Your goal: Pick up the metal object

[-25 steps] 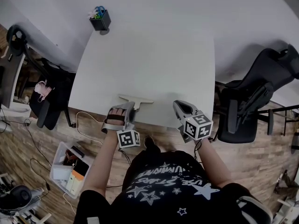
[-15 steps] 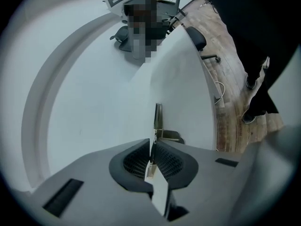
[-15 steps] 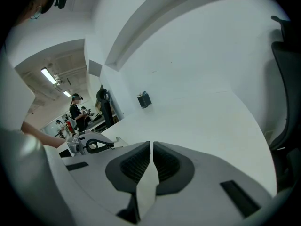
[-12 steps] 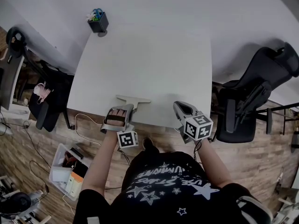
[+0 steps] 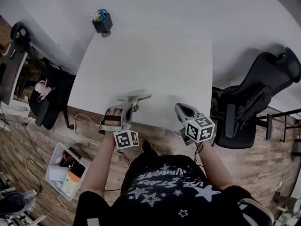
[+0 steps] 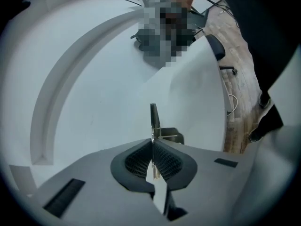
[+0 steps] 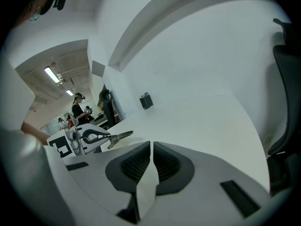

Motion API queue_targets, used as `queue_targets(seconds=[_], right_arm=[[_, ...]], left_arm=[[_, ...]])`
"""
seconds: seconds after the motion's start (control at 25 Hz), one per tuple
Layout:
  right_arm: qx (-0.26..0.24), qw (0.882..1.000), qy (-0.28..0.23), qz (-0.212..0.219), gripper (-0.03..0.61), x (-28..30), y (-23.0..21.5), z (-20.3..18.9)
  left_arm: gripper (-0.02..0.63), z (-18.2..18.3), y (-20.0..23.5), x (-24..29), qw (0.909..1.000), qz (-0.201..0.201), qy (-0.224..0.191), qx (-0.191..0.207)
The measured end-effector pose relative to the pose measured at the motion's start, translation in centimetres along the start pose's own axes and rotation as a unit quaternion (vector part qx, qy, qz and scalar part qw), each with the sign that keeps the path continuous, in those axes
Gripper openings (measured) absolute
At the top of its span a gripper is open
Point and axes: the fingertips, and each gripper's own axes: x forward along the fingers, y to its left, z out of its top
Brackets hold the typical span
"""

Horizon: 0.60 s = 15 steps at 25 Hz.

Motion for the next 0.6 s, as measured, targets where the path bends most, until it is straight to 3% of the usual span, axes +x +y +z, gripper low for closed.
queue_targets(seconds=[0.16,0.36,0.6], right_arm=[[-0.010,1.000,-0.004,0.014,0.052,-0.5,0.4,0.4],[-0.023,0.999,-0.006,0.036,0.052,-1.4,1.0,0.8],[-0.038,0.997,-0.008,0.066,0.052,-2.5,2.0,0.9]], left_arm=[[0.021,0.3,1.2,-1.6,0.9984,0.013,0.015,-0.053],[0.021,1.1,3.0,-4.0,0.9898,0.039,0.026,-0.134],[0.021,2.0,3.8,-7.3,0.9788,0.072,0.042,-0.187]])
